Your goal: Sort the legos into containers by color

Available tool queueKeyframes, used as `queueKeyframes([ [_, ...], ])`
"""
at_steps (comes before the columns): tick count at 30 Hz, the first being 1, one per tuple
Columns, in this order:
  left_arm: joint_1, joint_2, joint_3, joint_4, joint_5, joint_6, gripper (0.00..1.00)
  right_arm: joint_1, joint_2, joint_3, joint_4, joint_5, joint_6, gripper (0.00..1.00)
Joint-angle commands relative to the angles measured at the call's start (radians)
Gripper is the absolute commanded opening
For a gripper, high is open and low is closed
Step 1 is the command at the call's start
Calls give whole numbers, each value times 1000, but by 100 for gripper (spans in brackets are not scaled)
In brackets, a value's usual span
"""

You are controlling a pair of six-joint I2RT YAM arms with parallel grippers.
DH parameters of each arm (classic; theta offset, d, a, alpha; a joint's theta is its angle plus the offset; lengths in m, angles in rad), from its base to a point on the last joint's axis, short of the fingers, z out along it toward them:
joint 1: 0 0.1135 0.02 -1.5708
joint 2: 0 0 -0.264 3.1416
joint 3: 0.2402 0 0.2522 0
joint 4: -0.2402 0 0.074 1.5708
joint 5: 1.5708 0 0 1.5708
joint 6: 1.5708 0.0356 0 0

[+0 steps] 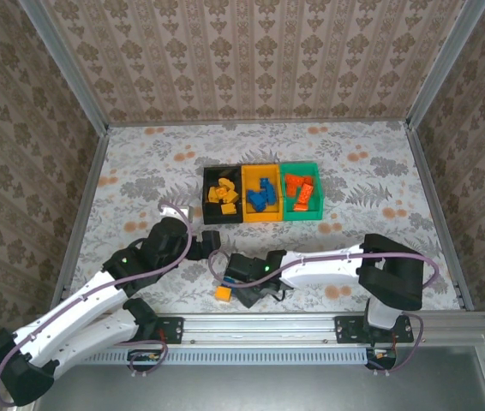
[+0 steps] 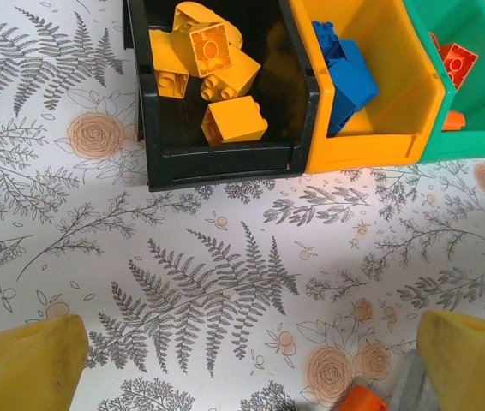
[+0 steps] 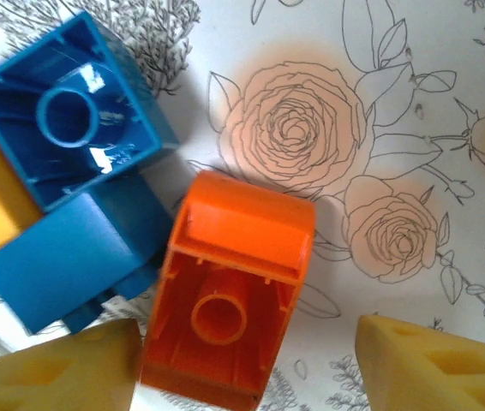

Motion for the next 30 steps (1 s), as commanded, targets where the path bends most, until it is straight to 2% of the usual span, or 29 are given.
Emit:
queueKeyframes([
  [1, 9, -22, 9, -28, -17, -4, 100, -33, 9, -11, -37, 48, 20, 59],
  [8, 9, -12, 14, -19, -4, 7, 100, -133, -87, -85, -2, 41, 33, 35],
  [15, 10, -12, -13, 0, 4, -1, 100, -259, -301, -90, -49, 95, 29, 29],
  [19, 10, -10, -23, 1, 5, -7, 100, -434, -402, -37, -99, 118, 40, 29],
  [24, 11, -15, -26, -1, 11, -16, 100, -666, -329, 56, -76, 67, 90, 30],
  [30, 12, -27, -23, -18, 22, -22, 100, -769, -87, 214, -73, 75, 122, 31],
])
